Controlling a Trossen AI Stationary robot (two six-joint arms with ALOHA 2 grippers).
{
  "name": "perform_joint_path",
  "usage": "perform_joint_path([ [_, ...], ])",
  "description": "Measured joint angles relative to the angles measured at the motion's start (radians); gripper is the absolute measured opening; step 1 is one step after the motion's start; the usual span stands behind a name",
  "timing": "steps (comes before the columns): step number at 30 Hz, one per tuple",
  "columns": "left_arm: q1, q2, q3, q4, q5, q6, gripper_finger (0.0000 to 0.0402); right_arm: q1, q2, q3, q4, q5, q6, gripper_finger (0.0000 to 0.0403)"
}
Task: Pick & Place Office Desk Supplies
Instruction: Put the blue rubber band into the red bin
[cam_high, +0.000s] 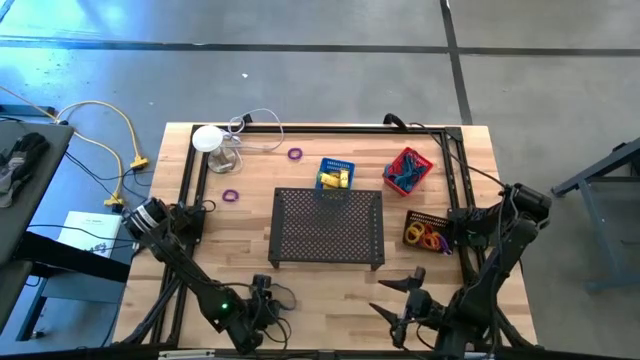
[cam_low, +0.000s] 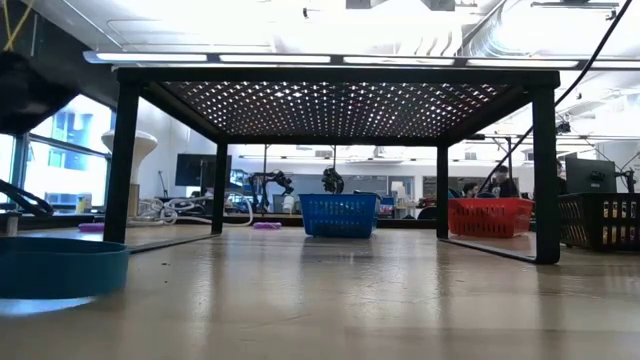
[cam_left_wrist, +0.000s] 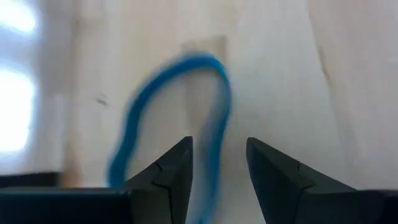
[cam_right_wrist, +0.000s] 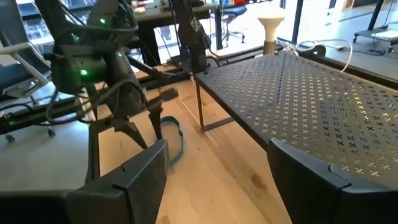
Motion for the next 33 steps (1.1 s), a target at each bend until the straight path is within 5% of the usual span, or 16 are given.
perform_joint_path([
  [5, -0.023, 0.000, 0.000, -0.002, -0.102, 0.002, 0.0142, -0.029, 0.000, 0.000, 0.001, -0.052, -0.005, 0.0260],
  [11, -0.002, 0.012, 0.001, -0.012, 0.039, -0.035, 0.0142, -0.054, 0.000, 0.000, 0.015, -0.089, -0.006, 0.0260],
  [17, 0.006, 0.026, 0.003, -0.011, 0.051, -0.038, 0.0137, -0.060, 0.000, 0.000, 0.032, -0.120, -0.006, 0.0260],
  [27, 0.005, 0.028, 0.003, 0.004, 0.061, -0.038, 0.0015, -0.060, 0.000, 0.000, 0.060, -0.165, -0.007, 0.0260],
  [33, 0.004, 0.004, 0.004, 0.005, 0.059, -0.034, 0.0002, -0.060, 0.000, 0.000, 0.080, -0.247, -0.057, 0.0260],
])
